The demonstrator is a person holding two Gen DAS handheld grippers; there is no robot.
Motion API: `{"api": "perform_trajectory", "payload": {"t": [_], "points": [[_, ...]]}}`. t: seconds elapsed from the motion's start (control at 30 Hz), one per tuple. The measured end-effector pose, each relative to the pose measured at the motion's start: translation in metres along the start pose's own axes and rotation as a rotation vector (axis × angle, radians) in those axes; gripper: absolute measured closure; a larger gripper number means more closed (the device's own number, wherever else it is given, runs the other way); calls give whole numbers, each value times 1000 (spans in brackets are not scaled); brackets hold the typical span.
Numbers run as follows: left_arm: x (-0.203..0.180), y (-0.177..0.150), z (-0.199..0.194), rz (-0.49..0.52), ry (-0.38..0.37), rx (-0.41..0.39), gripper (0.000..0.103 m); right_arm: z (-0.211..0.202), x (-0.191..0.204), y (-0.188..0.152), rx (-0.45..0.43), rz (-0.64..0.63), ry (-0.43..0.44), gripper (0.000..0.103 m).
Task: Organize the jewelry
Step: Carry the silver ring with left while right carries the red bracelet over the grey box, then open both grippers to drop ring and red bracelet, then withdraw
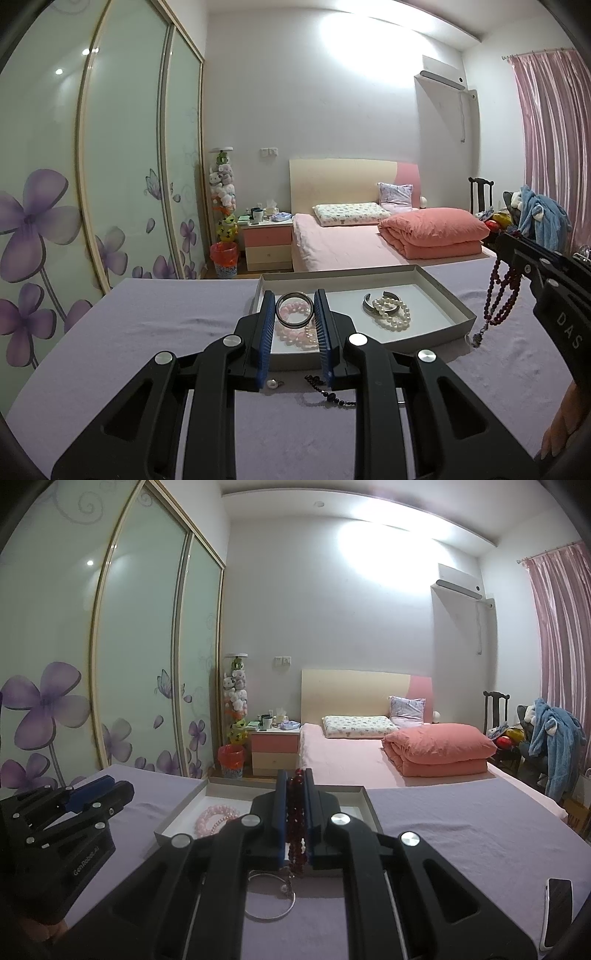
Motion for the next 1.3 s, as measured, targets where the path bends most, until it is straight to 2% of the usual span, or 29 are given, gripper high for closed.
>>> {"api": "perform_trajectory", "payload": {"t": [0.2, 0.37, 0.73, 1.0, 1.1, 1.13, 1.17, 1.2, 1.3], "points": [[0, 0, 10, 1, -11, 14, 80, 2, 2, -2, -2, -3, 0, 94], [4, 3, 34, -10, -14, 21, 80, 26, -9, -1, 8, 23, 0, 94], [8, -13, 114, -75, -45, 151, 80, 115, -39, -31, 169, 143, 13, 94], [-4, -32, 154, -88, -67, 242, 80, 167, -40, -56, 258, 175, -4, 94], [-11, -38, 166, -88, -86, 278, 78, 182, -46, -64, 301, 215, -1, 83], [-9, -39, 168, -91, -89, 285, 72, 183, -46, -65, 304, 221, -2, 71], [-7, -39, 169, -100, -89, 292, 68, 181, -48, -65, 298, 224, -8, 67], [-4, -39, 167, -111, -88, 288, 64, 180, -49, -65, 294, 221, -11, 67], [5, -36, 163, -128, -88, 281, 64, 172, -57, -65, 292, 224, -21, 67]]}}
Point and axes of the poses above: each gripper's, at about its wrist camera, not at the fingertips, and z roughly the way its jaws point, x to its left, y to its top, the point moved 3 cm from there along z, roughly the way its jaws point, and after that the axes turned 15 degrees about -x, right-handed, at the moved point
